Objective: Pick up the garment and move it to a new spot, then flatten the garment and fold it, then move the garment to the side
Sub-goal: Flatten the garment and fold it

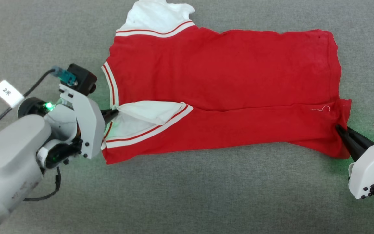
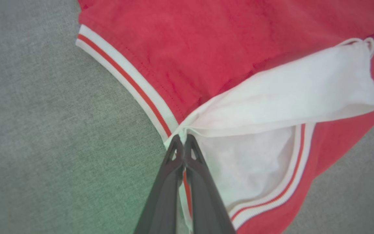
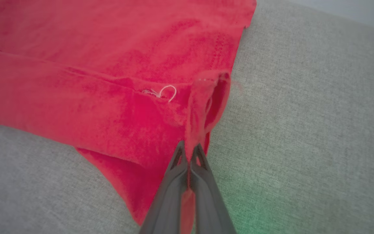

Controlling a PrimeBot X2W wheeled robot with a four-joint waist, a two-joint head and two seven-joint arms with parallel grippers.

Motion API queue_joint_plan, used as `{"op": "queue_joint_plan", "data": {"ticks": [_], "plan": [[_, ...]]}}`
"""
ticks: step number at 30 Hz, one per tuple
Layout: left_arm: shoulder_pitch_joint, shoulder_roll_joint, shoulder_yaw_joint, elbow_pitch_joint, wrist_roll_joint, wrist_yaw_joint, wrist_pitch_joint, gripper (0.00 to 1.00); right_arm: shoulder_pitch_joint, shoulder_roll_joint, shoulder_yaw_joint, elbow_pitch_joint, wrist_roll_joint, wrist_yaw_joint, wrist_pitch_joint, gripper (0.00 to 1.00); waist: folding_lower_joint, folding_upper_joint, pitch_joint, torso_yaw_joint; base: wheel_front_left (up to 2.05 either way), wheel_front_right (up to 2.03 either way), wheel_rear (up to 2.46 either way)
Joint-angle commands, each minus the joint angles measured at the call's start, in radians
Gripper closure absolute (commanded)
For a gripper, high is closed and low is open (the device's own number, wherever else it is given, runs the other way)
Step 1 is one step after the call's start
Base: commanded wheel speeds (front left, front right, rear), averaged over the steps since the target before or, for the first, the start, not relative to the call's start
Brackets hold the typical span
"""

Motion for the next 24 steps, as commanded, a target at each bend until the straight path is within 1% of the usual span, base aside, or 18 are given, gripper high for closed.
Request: {"op": "queue_joint_plan", "data": {"ticks": [1,3,4,5,6,7,8,10,11,12,13,14,19,24], "plan": [[-0.005,-0.013,0.002,0.02,-0.018,-0.003,0.013,0.94,-0.014,-0.007,0.007,0.005,0.015,-0.001,0.016,1.0,0.0,0.0,-0.003,0.003,0.0,0.0,0.0],[-0.005,-0.024,0.008,0.035,-0.037,0.006,0.026,0.67,-0.025,-0.01,0.007,0.007,0.025,-0.001,0.028,1.0,0.0,0.0,-0.009,0.006,0.0,0.0,0.0],[-0.005,-0.028,0.008,0.039,-0.041,0.009,0.031,0.6,-0.028,-0.012,0.008,0.008,0.028,-0.001,0.034,1.0,0.0,0.0,-0.011,0.007,0.0,0.0,0.0],[-0.007,-0.031,0.01,0.043,-0.043,0.012,0.032,0.38,-0.029,-0.014,0.009,0.01,0.03,-0.001,0.039,0.95,0.0,0.0,-0.015,0.008,0.0,0.0,0.0],[-0.008,-0.037,0.014,0.048,-0.05,0.015,0.03,0.08,-0.033,-0.015,0.011,0.015,0.028,-0.001,0.044,0.88,0.0,0.0,-0.02,0.01,0.0,0.0,0.0],[-0.007,-0.041,0.015,0.05,-0.054,0.017,0.032,0.0,-0.035,-0.016,0.013,0.017,0.029,-0.001,0.047,0.84,0.0,0.0,-0.024,0.012,0.0,0.0,0.0],[-0.006,-0.046,0.016,0.053,-0.058,0.02,0.034,0.0,-0.036,-0.019,0.015,0.021,0.031,-0.001,0.051,0.79,0.0,0.0,-0.031,0.015,0.0,0.0,0.0],[-0.002,-0.05,0.023,0.055,-0.067,0.025,0.028,0.0,-0.042,-0.028,0.024,0.02,0.033,-0.001,0.05,0.58,0.0,0.0,-0.043,0.02,0.0,0.0,0.0],[0.003,-0.052,0.027,0.057,-0.074,0.031,0.028,0.0,-0.045,-0.033,0.028,0.019,0.035,-0.001,0.047,0.55,0.0,0.0,-0.049,0.022,0.0,0.0,0.0],[0.009,-0.053,0.029,0.058,-0.08,0.035,0.03,0.0,-0.045,-0.038,0.034,0.019,0.035,-0.001,0.044,0.44,0.0,0.0,-0.056,0.024,0.0,0.0,0.0],[0.012,-0.054,0.03,0.058,-0.082,0.042,0.029,0.0,-0.043,-0.041,0.036,0.022,0.037,-0.001,0.044,0.24,0.0,0.0,-0.063,0.027,0.0,0.0,0.0],[0.014,-0.053,0.033,0.054,-0.086,0.043,0.025,0.0,-0.041,-0.041,0.036,0.025,0.04,-0.001,0.045,0.0,0.0,0.0,-0.069,0.029,0.0,0.0,0.0],[0.028,-0.047,0.043,0.039,-0.105,0.062,0.024,0.0,-0.028,-0.043,0.029,0.024,0.052,-0.001,0.049,0.0,0.0,0.0,-0.096,0.038,0.0,0.0,0.0],[0.059,-0.036,0.048,0.009,-0.162,0.105,0.08,0.0,-0.003,-0.022,-0.021,-0.002,0.072,-0.001,0.058,0.0,0.0,0.0,-0.123,0.04,0.0,0.0,0.0]]}}
